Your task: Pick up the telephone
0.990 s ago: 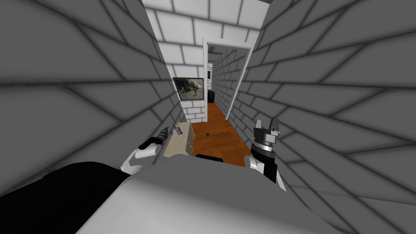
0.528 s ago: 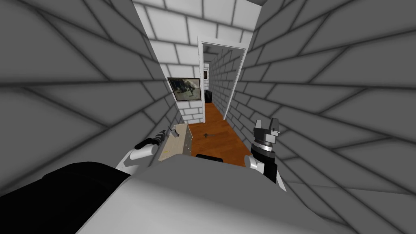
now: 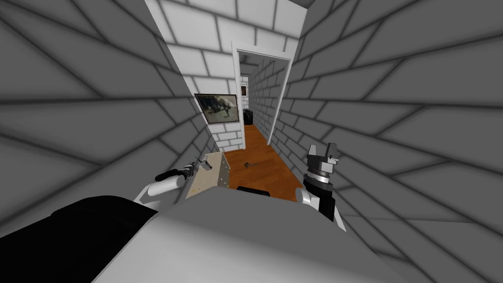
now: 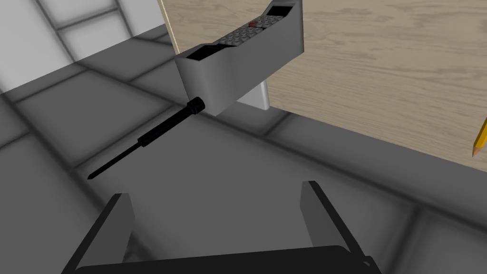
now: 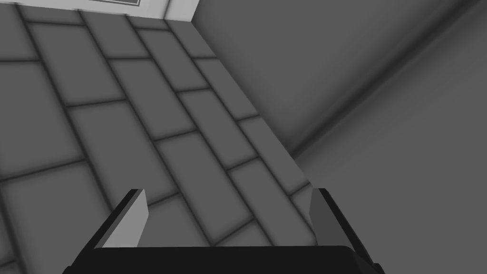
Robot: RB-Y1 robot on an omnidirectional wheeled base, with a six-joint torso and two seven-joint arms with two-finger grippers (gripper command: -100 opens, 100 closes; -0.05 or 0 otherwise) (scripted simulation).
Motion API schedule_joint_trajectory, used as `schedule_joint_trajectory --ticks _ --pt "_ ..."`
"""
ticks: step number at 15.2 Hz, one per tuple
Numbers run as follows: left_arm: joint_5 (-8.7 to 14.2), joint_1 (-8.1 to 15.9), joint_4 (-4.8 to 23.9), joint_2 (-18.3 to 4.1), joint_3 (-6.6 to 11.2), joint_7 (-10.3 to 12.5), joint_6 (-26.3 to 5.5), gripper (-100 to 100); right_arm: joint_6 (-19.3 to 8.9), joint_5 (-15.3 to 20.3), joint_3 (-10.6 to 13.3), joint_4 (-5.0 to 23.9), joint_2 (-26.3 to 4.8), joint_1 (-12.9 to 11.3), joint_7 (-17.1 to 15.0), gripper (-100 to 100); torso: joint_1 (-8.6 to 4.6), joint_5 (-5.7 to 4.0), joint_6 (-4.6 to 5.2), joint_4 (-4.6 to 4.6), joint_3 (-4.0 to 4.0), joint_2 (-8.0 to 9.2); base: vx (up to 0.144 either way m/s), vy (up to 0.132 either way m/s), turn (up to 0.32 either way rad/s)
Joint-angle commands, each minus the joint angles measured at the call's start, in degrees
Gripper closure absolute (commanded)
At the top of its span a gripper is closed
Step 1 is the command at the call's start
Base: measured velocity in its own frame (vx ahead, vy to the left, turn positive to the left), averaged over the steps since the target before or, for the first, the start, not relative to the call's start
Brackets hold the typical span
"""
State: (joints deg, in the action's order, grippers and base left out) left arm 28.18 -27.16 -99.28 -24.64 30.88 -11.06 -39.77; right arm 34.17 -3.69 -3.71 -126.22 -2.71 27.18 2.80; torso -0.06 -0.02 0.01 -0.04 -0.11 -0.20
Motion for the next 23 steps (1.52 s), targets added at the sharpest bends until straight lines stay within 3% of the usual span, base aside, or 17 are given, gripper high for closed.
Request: schedule_joint_trajectory --ticks 1,2,3,5,6,8,9,11,12,14,15,17,18,20,23 --pt "0.64 0.4 1.61 -0.22 1.18 -0.01 -2.86 -100 0.0 0.0 0.0 0.0 0.0 0.0 0.0 0 0.0 0.0 0.0 0.0 0.0 0.0 0.093 -0.011 -0.153" --pt "0.64 0.4 1.61 -0.22 1.18 -0.01 -3.51 -100 0.0 0.0 0.0 0.0 0.0 0.0 0.0 0 0.0 0.0 0.0 -0.01 -0.03 -0.04 0.066 -0.002 -0.056" --pt "1.86 0.62 3.46 -0.73 2.93 0.01 -5.44 -100 0.0 0.0 0.0 0.0 0.0 0.01 0.0 0 0.01 0.01 -0.02 -0.01 -0.02 -0.01 0.078 -0.011 -0.131" --pt "1.86 0.62 3.48 -0.73 2.93 0.01 -6.97 -100 0.0 0.0 0.0 0.0 0.0 0.0 0.0 0 0.01 0.01 0.01 -0.01 -0.03 -0.05 0.071 -0.004 -0.103" --pt "3.05 0.84 5.31 -1.21 4.64 0.03 -8.48 -100 0.0 0.0 -0.01 0.0 0.0 0.0 0.0 0 0.02 0.01 -0.02 -0.01 -0.01 0.0 0.073 0.007 -0.096" --pt "3.05 0.84 5.31 -1.21 4.64 0.03 -10.34 -100 0.0 0.0 0.0 0.0 0.0 0.0 0.0 0 0.06 0.02 -0.01 -0.01 -0.02 -0.02 0.071 0.007 -0.099" --pt "4.19 1.05 7.08 -1.66 6.31 0.07 -11.72 -100 0.0 0.0 -0.01 0.0 0.0 0.0 0.0 0 0.05 0.01 -0.02 0.0 0.0 0.01 0.073 0.013 -0.143" --pt "4.19 1.05 7.08 -1.66 6.31 0.07 -13.6 -100 0.0 0.0 0.0 0.0 0.0 0.0 0.0 0 0.1 0.02 0.0 -0.01 -0.02 -0.02 0.07 0.018 -0.097" --pt "5.29 1.25 8.8 -2.08 7.93 0.11 -15.23 -100 0.0 0.0 -0.01 0.0 0.0 0.01 0.0 0 0.09 0.03 -0.02 0.0 0.0 0.01 0.077 0.01 -0.099" --pt "5.29 1.25 8.8 -2.08 7.93 0.11 -16.74 -100 0.0 0.0 0.0 0.0 0.0 0.0 0.0 0 0.08 0.02 -0.01 -0.01 -0.03 -0.04 0.074 0.013 -0.097" --pt "6.34 1.45 10.45 -2.47 9.49 0.16 -18.55 -100 0.0 0.0 -0.01 0.0 0.0 0.01 0.0 0 0.07 0.02 -0.02 -0.01 -0.01 0.0 0.068 0.012 -0.113" --pt "6.34 1.45 10.45 -2.47 9.49 0.16 -19.75 -100 0.0 0.0 -0.01 0.0 0.0 0.0 0.0 0 0.08 0.02 -0.01 -0.01 -0.02 -0.03 0.076 0.018 -0.084" --pt "7.33 1.63 12.02 -2.83 10.98 0.22 -21.64 -100 0.0 0.0 -0.01 0.0 0.0 0.01 0.0 0 0.08 0.02 -0.02 -0.01 -0.01 -0.01 0.08 0.028 -0.122" --pt "7.33 1.63 12.02 -2.83 10.98 0.22 -22.6 -100 0.0 0.0 -0.01 0.0 -0.01 0.0 0.0 0 0.12 0.03 -0.01 -0.01 -0.03 -0.03 0.065 0.028 -0.085" --pt "9.13 1.94 14.92 -3.45 13.71 0.35 -27.07 -100 0.0 0.0 -0.01 0.0 -0.01 0.0 0.0 0 0.15 0.04 -0.01 0.0 0.01 0.03 0.067 0.04 -0.116"
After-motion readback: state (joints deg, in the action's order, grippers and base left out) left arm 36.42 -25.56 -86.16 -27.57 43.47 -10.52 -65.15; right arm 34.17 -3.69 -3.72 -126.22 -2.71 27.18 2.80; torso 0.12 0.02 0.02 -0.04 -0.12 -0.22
